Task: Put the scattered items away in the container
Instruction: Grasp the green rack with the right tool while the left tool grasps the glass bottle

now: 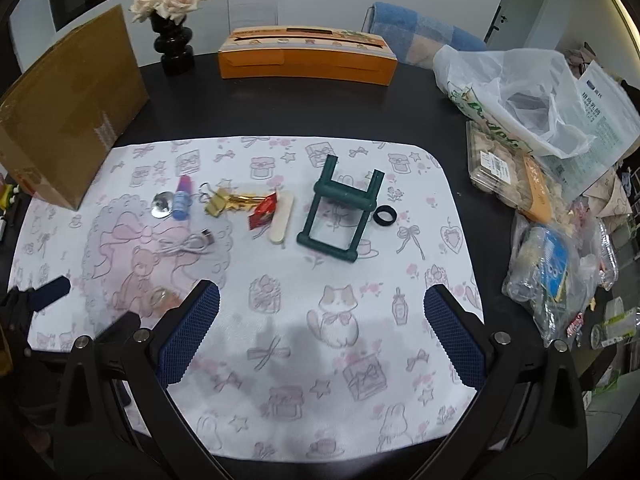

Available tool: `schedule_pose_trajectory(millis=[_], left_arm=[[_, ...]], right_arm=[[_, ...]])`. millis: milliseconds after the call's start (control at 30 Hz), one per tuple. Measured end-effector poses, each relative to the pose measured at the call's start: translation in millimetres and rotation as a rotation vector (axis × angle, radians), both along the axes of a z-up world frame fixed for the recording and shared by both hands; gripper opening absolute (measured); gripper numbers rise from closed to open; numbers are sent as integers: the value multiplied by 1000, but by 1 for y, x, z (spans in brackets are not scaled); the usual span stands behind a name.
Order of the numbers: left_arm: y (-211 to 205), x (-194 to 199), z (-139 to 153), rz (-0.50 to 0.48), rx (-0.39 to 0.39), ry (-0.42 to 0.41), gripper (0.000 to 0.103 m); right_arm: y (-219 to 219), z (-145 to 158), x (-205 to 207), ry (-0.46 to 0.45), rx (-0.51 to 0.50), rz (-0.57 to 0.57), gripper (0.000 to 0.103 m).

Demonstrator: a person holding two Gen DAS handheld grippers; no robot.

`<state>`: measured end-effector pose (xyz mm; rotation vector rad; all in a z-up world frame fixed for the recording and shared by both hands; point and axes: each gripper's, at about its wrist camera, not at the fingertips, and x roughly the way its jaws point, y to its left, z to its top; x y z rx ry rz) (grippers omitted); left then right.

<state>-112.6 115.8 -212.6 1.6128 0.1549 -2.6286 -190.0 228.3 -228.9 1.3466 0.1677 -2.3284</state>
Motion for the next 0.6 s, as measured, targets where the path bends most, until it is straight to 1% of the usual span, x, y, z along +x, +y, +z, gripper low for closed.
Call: schedule_pose_trajectory(millis=[100,233,300,467,600], left_arm=[[11,-10,-16,-22,-21,-4,103],[22,-20,-28,-27,-40,-3,103],[24,-24,-32,-25,-50,-3,103],[29,-30,-39,-25,-63,-2,103],[34,-33,-41,-41,-86,8,102]], right_arm=[[-1,-14,-21,-12,-2,-9,103],[-7,-36,-47,-28,-6,-17,103],[-9,-46,-59,-24,-11,-27,103],[-19,-81,-84,-80,-20,-51,103],[-28,-96,-95,-68,-8,-48,103]])
